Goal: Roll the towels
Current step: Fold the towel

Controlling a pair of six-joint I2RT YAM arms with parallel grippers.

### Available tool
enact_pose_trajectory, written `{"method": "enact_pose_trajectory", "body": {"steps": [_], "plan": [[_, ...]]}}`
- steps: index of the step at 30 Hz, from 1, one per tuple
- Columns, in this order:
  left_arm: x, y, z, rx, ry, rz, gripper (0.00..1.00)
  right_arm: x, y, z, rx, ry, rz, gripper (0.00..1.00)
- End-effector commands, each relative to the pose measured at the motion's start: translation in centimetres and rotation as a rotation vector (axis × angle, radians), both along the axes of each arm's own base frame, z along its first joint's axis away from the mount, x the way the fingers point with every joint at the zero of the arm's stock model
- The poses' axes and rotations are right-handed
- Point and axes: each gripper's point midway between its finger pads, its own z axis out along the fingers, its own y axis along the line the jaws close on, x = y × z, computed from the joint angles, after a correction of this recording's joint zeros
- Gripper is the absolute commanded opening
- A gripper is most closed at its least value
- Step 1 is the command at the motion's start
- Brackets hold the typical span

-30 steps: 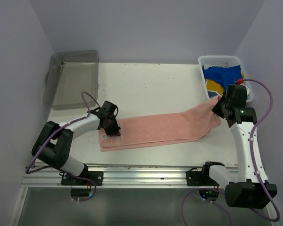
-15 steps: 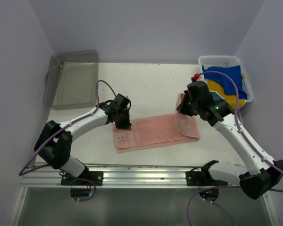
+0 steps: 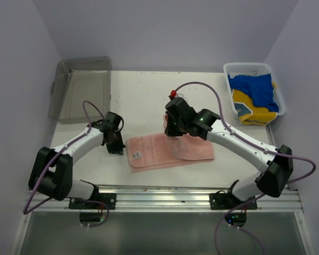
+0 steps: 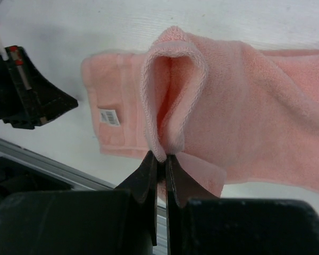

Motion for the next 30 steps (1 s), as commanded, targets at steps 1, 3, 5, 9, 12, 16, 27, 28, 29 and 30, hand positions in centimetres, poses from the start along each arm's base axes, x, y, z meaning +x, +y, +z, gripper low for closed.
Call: {"method": "enact_pose_trajectory", "body": {"steps": [1,3,5,9,12,16,27,28,29,30], "plan": [[0.8,-0.6,-0.8,-0.024,-0.020,0.005,0.00,0.9,4.1,2.2,0.089,-0.061,0.026,0.00],[0.7,-0.9,-1.3,-0.038,-0.004,-0.002,0.00,0.6,6.3,1.2,0.078,-0.047,0.064,0.00],[1.1,-1.4,-1.5,-0.055,-0.009,-0.015,0.00,0.2,8.0,0.4,0.066,-0.039,0.095,0.00],[1.0,-1.7,-2.5,-0.063,0.022,-0.034,0.00,0.4,10.7,-2.4,0.015,-0.008,0.134,0.00],[0.7,-1.8,-3.0,-0.073,0.038,-0.042,0.00,0.2,12.3,-3.2,0.010,0.003,0.164,0.00],[0.4,-1.8,-3.4,-0.075,0.041,-0.040,0.00,-0.3,13.6,-5.0,-0.015,0.031,0.197,0.00],[0.0,-1.5,-3.9,-0.060,0.055,-0.040,0.00,-1.6,16.4,-7.1,-0.034,0.070,0.267,0.00],[0.0,-1.5,-3.9,-0.060,0.055,-0.041,0.00,-1.6,16.6,-7.3,-0.037,0.072,0.271,0.00],[0.0,-1.4,-3.8,-0.059,0.051,-0.042,0.00,-1.6,16.6,-7.5,-0.042,0.076,0.273,0.00],[-0.1,-1.4,-3.8,-0.057,0.054,-0.040,0.00,-1.8,16.9,-8.0,-0.046,0.086,0.282,0.00]]}}
